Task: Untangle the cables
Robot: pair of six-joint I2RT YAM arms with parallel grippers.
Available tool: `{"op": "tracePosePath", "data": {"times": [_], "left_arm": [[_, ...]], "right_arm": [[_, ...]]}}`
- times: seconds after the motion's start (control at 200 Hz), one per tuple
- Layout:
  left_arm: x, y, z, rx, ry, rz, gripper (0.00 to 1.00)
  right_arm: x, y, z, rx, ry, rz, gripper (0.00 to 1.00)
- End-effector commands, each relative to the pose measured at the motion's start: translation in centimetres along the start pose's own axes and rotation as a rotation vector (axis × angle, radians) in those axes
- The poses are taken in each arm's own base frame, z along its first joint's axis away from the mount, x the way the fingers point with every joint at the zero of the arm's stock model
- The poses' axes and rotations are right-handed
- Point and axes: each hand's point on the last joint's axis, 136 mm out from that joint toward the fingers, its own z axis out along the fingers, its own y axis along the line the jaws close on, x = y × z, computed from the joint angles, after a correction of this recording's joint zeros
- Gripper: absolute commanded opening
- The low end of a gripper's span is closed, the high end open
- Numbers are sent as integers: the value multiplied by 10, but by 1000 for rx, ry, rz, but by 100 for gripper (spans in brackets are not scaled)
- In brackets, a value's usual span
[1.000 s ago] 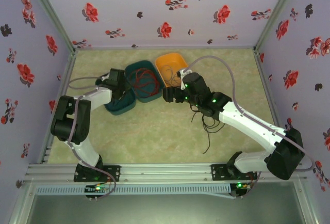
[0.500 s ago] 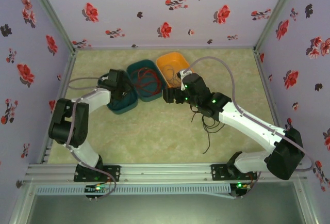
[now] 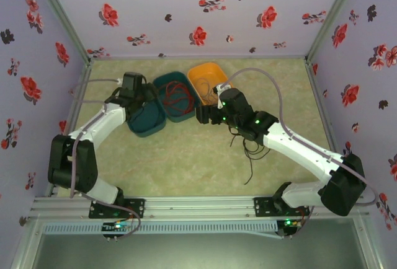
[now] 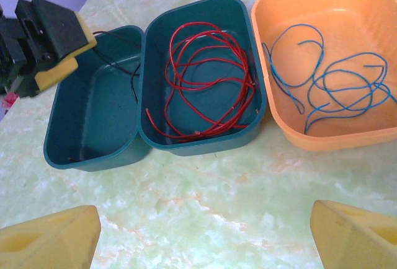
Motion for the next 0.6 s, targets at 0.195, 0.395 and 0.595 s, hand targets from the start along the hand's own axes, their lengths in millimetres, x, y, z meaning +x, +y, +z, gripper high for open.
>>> {"op": "tracePosePath", "data": {"times": [0.195,0.395,0.595], "left_arm": [[10,9,36,-105,125,217,46],[22,11,53,-93,176,214,41],[30,13,59,-81,207,217,41]], "right_arm": [[-4,-7,-4,24,-23,17,89],[0,-12,-5,48,-14,17,89],[3,-15,-4,56,-9,18,89]]}}
